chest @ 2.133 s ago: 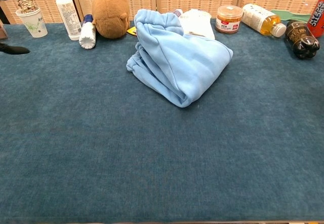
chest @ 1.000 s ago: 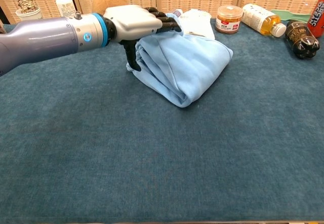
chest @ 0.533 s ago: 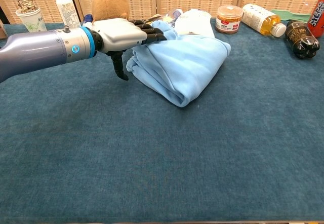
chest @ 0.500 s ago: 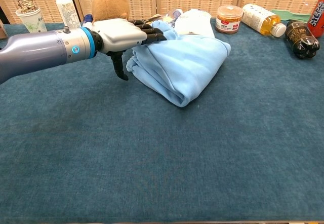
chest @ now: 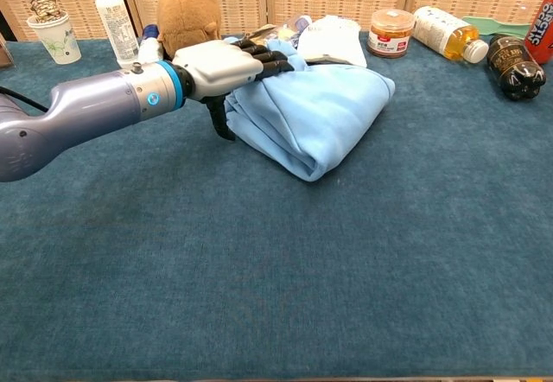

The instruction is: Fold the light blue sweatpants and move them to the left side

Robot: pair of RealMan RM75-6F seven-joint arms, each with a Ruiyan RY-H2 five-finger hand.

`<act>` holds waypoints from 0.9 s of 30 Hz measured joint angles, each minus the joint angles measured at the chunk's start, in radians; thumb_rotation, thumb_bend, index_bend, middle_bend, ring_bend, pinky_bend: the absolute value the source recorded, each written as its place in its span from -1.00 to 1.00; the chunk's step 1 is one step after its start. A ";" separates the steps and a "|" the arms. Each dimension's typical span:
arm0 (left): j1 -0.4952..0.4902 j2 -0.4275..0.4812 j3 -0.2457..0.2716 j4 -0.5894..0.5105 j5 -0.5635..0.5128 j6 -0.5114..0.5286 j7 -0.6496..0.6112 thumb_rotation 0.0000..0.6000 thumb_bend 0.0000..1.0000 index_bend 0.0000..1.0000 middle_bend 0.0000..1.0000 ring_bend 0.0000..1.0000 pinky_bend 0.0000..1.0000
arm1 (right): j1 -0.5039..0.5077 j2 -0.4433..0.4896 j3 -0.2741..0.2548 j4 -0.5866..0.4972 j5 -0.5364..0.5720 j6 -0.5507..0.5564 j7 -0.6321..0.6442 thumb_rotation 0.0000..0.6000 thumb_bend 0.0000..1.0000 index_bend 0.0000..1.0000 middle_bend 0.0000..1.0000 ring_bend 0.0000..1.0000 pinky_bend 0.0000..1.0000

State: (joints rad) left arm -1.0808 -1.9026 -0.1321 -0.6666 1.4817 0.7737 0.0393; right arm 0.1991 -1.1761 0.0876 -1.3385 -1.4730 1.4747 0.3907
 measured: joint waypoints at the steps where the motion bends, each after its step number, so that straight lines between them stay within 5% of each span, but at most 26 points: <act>1: -0.003 -0.008 -0.001 0.012 0.000 0.001 -0.006 1.00 -0.97 -1.00 -1.00 -1.00 -1.00 | -0.001 0.000 0.001 -0.001 -0.001 0.002 0.000 1.00 -1.00 -1.00 -1.00 -1.00 -0.94; 16: -0.045 -0.097 -0.008 0.126 -0.008 0.004 -0.009 1.00 -0.93 -1.00 -1.00 -0.99 -0.92 | -0.016 0.006 0.016 -0.021 -0.019 0.024 -0.010 1.00 -1.00 -1.00 -1.00 -1.00 -0.94; 21: -0.053 -0.131 -0.012 0.176 -0.014 0.010 0.000 1.00 -0.39 -0.87 -0.94 -0.55 -0.46 | -0.020 0.008 0.020 -0.028 -0.023 0.029 -0.007 1.00 -1.00 -1.00 -1.00 -1.00 -0.94; 23: -0.056 -0.135 -0.012 0.184 -0.016 0.007 0.000 1.00 -0.05 -0.59 -0.70 -0.31 -0.21 | -0.022 0.009 0.020 -0.030 -0.025 0.031 -0.006 1.00 -1.00 -1.00 -1.00 -1.00 -0.94; 27: -0.055 -0.139 -0.008 0.198 -0.010 0.034 -0.006 1.00 0.34 -0.07 -0.21 0.03 0.19 | -0.024 0.013 0.021 -0.033 -0.030 0.032 -0.003 1.00 -1.00 -1.00 -1.00 -1.00 -0.94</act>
State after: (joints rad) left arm -1.1356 -2.0420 -0.1397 -0.4689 1.4717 0.8075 0.0336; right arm 0.1751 -1.1632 0.1082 -1.3717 -1.5034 1.5065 0.3882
